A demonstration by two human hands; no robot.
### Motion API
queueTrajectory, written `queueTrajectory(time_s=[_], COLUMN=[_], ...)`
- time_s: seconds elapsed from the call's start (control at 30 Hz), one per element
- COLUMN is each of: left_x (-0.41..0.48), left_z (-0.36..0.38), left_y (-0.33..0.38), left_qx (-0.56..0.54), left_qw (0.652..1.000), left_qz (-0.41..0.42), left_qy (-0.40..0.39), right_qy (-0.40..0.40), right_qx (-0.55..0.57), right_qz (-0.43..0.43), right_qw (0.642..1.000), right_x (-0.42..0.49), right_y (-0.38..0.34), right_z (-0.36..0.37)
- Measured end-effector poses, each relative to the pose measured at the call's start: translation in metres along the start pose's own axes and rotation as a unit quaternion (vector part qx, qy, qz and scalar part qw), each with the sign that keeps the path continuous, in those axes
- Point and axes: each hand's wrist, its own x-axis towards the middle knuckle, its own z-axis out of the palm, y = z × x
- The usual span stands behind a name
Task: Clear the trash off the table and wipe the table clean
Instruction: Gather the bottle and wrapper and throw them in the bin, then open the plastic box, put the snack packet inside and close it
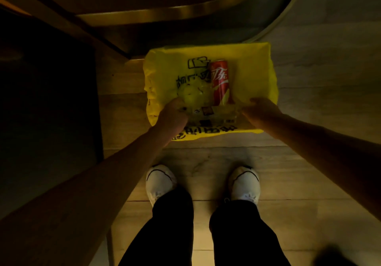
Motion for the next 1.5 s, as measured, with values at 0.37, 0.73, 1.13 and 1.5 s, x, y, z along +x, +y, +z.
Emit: queueTrajectory(time_s=[0.37, 0.73, 1.13, 1.5], left_x=[-0.126, -0.375, -0.622, -0.77], left_z=[-0.061, -0.136, -0.177, -0.233], left_y=[0.087, 0.236, 0.236, 0.06], left_qx=[0.415, 0.543, 0.428, 0.215], left_qw=[0.904, 0.818, 0.874, 0.923], left_qz=[0.104, 0.183, 0.144, -0.104], left_qy=[0.011, 0.056, 0.182, 0.303], right_qy=[-0.031, 0.025, 0.059, 0.013], right_qx=[-0.152, -0.216, -0.334, -0.384], right_qz=[-0.129, -0.268, -0.323, -0.539], right_qw=[0.979, 0.939, 0.884, 0.75], right_x=[-0.131, -0.365, -0.575, -0.723], right_y=[-0.035, -0.091, -0.041, -0.149], right_z=[-0.105, -0.254, -0.3, -0.192])
